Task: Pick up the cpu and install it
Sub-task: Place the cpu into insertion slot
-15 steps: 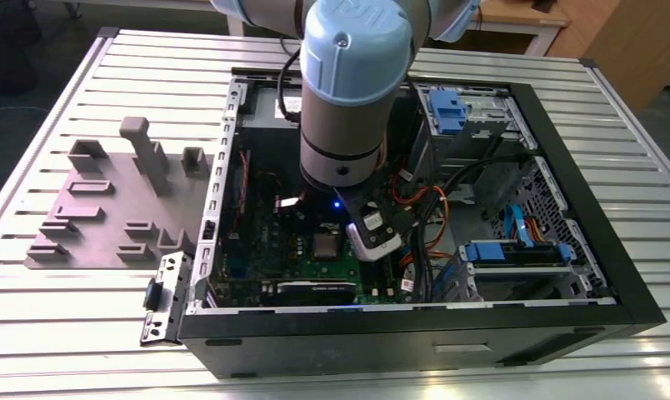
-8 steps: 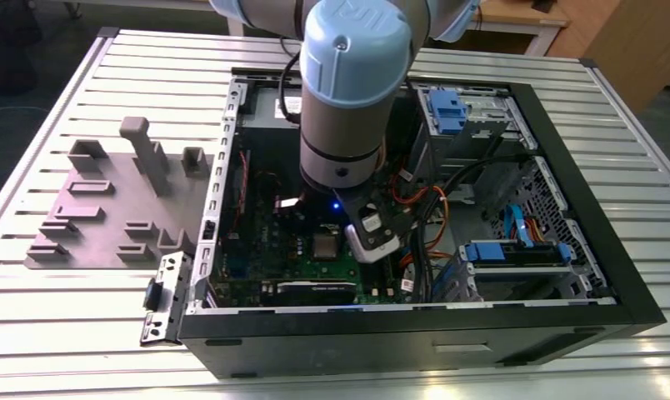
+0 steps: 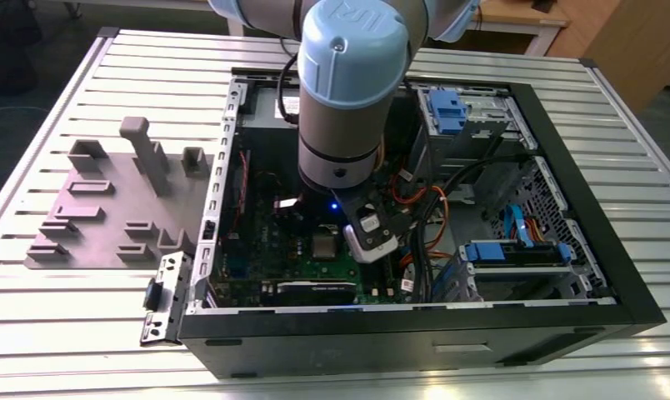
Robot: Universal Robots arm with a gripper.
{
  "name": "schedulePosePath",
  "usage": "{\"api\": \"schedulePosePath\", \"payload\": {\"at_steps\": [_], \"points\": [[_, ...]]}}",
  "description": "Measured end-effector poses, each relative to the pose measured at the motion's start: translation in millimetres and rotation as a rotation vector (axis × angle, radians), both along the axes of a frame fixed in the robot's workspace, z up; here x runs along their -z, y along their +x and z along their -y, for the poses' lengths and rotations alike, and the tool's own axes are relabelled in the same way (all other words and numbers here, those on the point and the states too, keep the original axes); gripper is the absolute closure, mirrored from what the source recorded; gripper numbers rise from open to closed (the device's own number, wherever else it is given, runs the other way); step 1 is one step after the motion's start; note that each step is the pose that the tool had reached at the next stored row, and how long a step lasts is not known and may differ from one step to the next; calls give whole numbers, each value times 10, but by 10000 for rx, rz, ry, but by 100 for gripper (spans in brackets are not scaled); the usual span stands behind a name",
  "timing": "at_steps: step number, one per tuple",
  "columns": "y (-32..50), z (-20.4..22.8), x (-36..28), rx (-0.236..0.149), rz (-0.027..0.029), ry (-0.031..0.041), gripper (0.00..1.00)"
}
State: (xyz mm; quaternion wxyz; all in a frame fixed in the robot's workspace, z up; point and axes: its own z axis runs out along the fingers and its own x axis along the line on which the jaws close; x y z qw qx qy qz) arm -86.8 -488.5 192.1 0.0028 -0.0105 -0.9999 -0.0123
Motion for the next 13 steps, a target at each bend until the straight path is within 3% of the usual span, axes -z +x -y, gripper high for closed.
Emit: {"api": "schedulePosePath", "payload": {"at_steps": [13], "points": [[0, -11, 37, 1, -2, 5, 53]]}}
